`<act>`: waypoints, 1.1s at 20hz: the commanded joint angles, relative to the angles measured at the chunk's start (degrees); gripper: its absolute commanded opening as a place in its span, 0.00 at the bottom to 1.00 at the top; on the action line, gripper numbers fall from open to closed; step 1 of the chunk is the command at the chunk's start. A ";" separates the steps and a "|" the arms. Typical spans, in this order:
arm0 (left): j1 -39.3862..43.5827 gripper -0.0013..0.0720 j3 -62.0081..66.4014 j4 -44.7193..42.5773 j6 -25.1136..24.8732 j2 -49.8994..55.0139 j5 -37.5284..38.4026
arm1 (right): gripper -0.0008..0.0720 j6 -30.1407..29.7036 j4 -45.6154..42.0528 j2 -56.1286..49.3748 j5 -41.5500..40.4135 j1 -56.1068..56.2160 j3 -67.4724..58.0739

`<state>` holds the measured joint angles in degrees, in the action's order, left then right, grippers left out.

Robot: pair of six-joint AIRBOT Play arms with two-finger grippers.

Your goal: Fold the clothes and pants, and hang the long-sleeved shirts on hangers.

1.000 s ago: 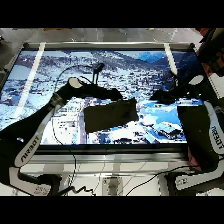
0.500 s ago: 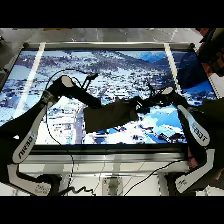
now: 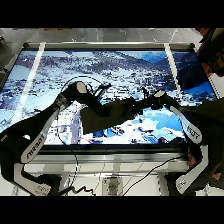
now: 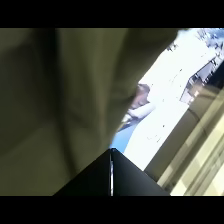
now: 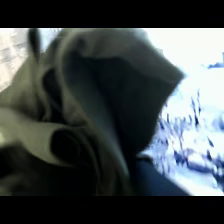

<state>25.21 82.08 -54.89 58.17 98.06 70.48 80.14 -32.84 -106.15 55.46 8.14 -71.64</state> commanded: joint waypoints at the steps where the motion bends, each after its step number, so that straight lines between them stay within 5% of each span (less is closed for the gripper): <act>1: 3.56 0.03 -0.04 0.02 1.92 1.66 -0.37 | 0.11 -0.07 0.72 -0.15 -7.48 2.62 -0.04; 2: 4.55 0.03 -0.04 0.02 1.88 1.68 -0.35 | 0.04 -0.07 0.76 -0.04 -8.48 2.62 -0.04; 10: 9.60 0.03 -0.02 0.00 1.86 -2.47 6.95 | 0.04 -0.13 0.57 7.13 -8.46 -2.19 -0.04; 16: 4.96 0.03 0.02 -0.70 1.84 -18.40 6.95 | 0.03 0.33 -7.30 26.25 -5.46 -11.34 -0.04; 22: -0.44 0.03 0.02 -0.61 1.88 -34.45 6.95 | 0.03 14.08 -20.87 51.63 0.09 -32.81 -0.02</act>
<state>26.79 82.06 -55.51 60.03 70.63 77.54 86.59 -45.28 -65.54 52.36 -15.11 -71.66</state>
